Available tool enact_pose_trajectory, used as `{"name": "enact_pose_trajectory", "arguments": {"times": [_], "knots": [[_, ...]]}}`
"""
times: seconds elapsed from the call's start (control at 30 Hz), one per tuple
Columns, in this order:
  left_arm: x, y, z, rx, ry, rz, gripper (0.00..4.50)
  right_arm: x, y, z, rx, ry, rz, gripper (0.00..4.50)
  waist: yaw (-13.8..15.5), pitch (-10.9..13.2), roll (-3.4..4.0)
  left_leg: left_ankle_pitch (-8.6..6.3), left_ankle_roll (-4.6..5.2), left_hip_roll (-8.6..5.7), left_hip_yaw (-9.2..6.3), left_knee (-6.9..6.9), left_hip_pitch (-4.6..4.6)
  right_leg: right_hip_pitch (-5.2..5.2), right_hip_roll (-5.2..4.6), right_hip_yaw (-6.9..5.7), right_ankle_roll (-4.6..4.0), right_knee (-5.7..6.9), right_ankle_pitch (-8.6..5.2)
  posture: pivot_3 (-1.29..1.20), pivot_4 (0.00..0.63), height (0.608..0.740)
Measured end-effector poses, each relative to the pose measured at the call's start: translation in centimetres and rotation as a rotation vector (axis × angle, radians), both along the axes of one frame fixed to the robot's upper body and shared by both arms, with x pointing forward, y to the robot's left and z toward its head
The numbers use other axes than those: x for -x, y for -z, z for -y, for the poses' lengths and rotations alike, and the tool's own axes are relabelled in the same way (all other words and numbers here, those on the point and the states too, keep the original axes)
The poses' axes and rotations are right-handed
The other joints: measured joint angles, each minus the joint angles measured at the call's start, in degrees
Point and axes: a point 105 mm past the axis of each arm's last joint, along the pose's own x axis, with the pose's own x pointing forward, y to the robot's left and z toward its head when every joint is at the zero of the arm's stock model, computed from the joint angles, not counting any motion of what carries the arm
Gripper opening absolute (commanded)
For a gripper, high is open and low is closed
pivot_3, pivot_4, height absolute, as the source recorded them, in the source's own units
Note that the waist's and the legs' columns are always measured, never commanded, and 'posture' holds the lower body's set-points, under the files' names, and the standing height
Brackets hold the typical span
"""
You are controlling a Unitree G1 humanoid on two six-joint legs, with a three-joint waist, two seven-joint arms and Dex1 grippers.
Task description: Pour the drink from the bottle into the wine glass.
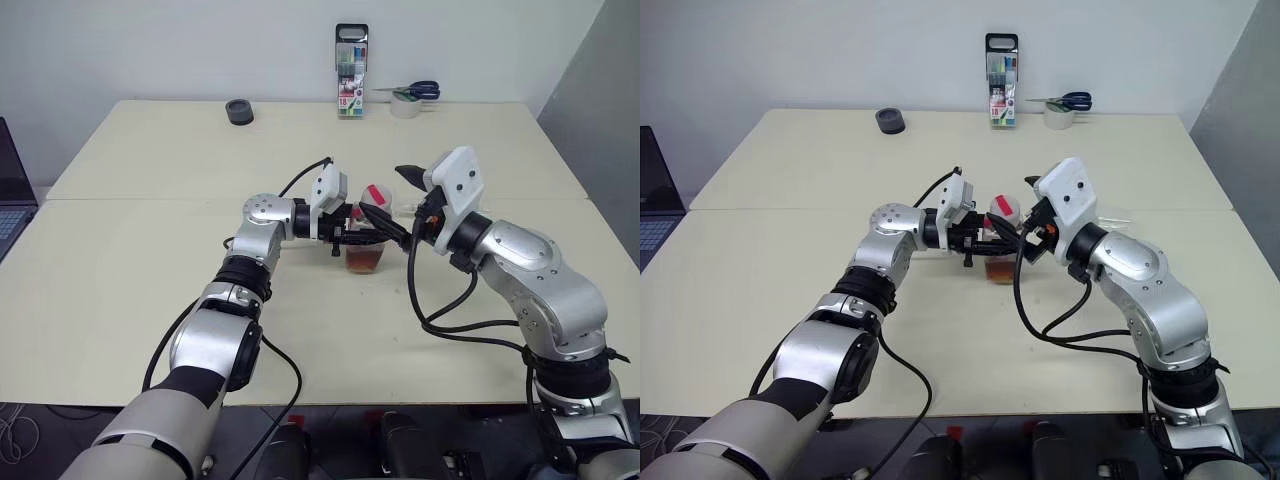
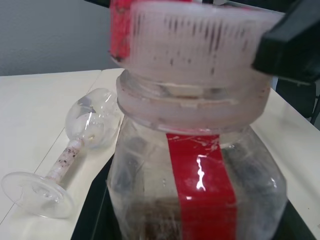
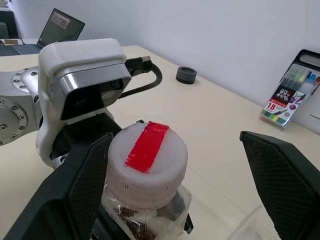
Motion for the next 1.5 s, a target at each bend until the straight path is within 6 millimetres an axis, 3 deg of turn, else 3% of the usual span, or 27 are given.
{"name": "enact_pose_trajectory", "arguments": {"times": [1.5], "knots": [[0.0, 0.0, 0.0, -0.002, 0.0, 0.003, 1.65, 1.1, 0.0, 1.5, 0.028, 0.0, -0.01, 4.32, 0.0, 0.0, 0.0, -0.02, 0.03, 0.0, 0.01, 0.0, 0.0, 0.0, 0.0, 0.0, 0.0, 0.0, 0.0, 0.0, 0.15, 0.74]]}}
